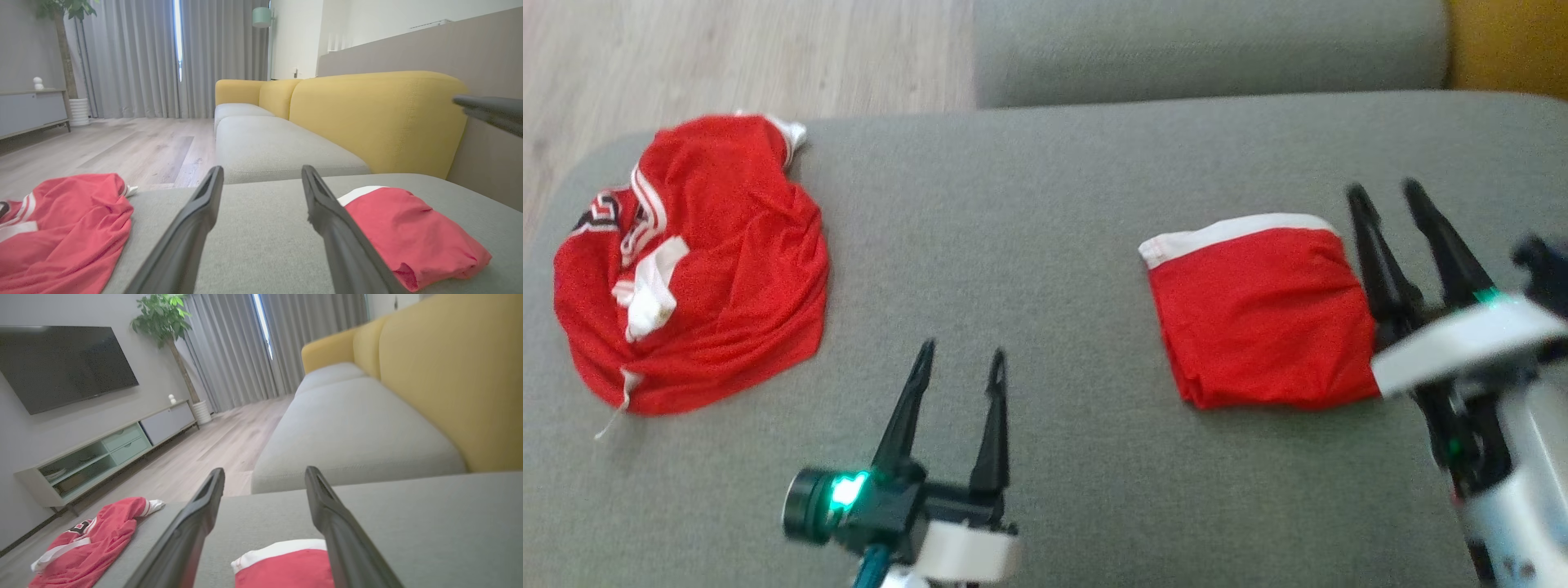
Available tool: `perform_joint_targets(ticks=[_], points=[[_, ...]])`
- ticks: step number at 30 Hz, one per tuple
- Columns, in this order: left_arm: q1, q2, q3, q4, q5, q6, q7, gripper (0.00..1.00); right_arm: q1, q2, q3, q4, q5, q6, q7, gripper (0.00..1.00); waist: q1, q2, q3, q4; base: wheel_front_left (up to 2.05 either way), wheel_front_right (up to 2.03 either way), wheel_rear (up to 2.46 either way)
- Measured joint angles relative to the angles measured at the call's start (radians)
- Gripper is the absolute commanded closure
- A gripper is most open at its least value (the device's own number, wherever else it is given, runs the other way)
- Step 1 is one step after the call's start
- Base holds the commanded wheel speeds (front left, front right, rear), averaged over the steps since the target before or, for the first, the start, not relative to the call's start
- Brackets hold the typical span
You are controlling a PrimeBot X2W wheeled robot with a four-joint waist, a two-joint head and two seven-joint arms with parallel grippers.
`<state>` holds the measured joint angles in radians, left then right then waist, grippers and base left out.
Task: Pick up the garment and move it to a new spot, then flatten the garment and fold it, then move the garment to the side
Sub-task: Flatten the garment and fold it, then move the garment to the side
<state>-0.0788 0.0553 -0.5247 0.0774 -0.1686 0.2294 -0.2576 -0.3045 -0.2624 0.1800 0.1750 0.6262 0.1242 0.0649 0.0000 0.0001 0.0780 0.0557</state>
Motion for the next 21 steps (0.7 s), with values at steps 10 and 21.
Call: perform_joint_targets(ticks=[10,21], points=[[0.184,0.000,0.126,-0.025,-0.024,-0.001,0.001,0.00,0.336,0.028,-0.012,0.028,-0.196,0.000,-0.313,0.00,-0.0002,0.0000,-0.117,-0.053,0.00,0.00,0.00],[0.309,0.001,0.221,-0.083,-0.008,-0.010,0.001,0.00,0.453,0.132,-0.084,0.004,-0.410,0.000,-0.313,0.00,-0.0002,0.0000,-0.179,-0.054,0.00,0.00,0.00]])
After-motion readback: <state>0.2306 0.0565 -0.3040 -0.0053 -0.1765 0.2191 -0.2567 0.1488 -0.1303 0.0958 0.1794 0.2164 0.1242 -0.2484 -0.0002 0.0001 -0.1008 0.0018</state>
